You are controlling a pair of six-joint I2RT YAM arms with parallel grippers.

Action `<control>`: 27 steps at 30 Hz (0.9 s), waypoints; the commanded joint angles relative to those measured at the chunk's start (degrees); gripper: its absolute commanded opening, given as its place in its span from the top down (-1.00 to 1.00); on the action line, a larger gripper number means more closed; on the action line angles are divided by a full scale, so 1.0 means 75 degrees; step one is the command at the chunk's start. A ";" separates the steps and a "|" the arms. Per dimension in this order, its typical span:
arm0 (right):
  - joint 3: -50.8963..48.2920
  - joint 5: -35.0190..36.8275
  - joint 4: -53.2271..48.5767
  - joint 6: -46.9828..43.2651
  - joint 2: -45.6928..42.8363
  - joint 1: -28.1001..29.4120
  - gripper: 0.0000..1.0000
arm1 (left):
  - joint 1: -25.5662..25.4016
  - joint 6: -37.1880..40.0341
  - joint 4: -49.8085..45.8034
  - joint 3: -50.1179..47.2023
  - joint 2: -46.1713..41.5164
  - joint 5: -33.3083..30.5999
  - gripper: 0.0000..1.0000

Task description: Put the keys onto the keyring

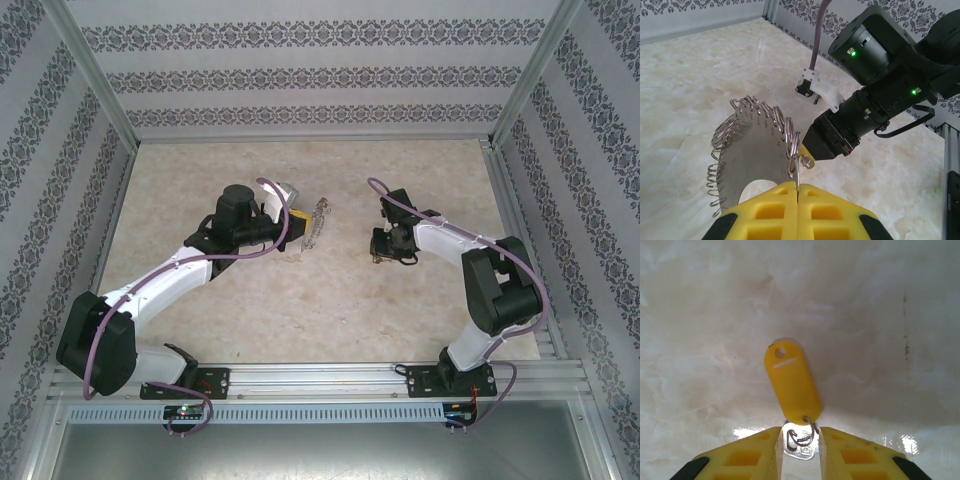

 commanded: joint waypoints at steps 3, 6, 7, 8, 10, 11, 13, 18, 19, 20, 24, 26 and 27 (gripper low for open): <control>-0.0093 0.0083 0.0016 0.0122 0.0272 0.0085 0.52 | -0.0070 -0.0100 0.0594 -0.0093 -0.0014 0.0222 1.00; -0.0063 0.0000 0.0054 0.0154 0.0400 0.0093 0.52 | -0.0064 -0.0112 0.0631 -0.0119 0.0024 0.0232 1.00; -0.0051 -0.0012 0.0052 0.0155 0.0424 0.0100 0.53 | -0.0063 -0.0112 0.0635 -0.0129 0.0018 0.0234 1.00; -0.0062 -0.0009 0.0053 0.0162 0.0438 0.0099 0.53 | -0.0065 -0.0112 0.0663 -0.0140 0.0020 0.0231 1.00; -0.0102 -0.0008 0.0085 0.0167 0.0452 0.0095 0.53 | -0.0062 -0.0111 0.0687 -0.0153 0.0024 0.0225 1.00; -0.0120 -0.0027 0.0097 0.0170 0.0450 0.0109 0.53 | -0.0062 -0.0112 0.0693 -0.0150 0.0018 0.0222 1.00; -0.0133 -0.0058 0.0149 0.0181 0.0484 0.0104 0.54 | -0.0062 -0.0112 0.0704 -0.0155 0.0041 0.0222 1.00; -0.0145 -0.0231 0.0246 0.0247 0.0591 0.0116 0.78 | -0.0065 -0.0097 0.0717 -0.0180 0.0062 0.0222 1.00; -0.0149 -0.0273 0.0282 0.0249 0.0602 0.0131 0.84 | -0.0070 -0.0100 0.0727 -0.0182 0.0052 0.0222 1.00; -0.0172 -0.0317 0.0303 0.0249 0.0603 0.0126 0.92 | -0.0063 -0.0111 0.0746 -0.0205 0.0052 0.0215 1.00; -0.0265 -0.0511 0.0457 0.0304 0.0479 0.0117 1.00 | -0.0062 -0.0135 0.0787 -0.0229 0.0059 0.0230 1.00; -0.0332 -0.0615 0.0546 0.0340 0.0297 0.0084 1.00 | -0.0063 -0.0147 0.0786 -0.0230 0.0044 0.0239 1.00; -0.0402 -0.0705 0.0652 0.0401 0.0167 0.0038 1.00 | -0.0073 -0.0147 0.0776 -0.0229 0.0044 0.0237 1.00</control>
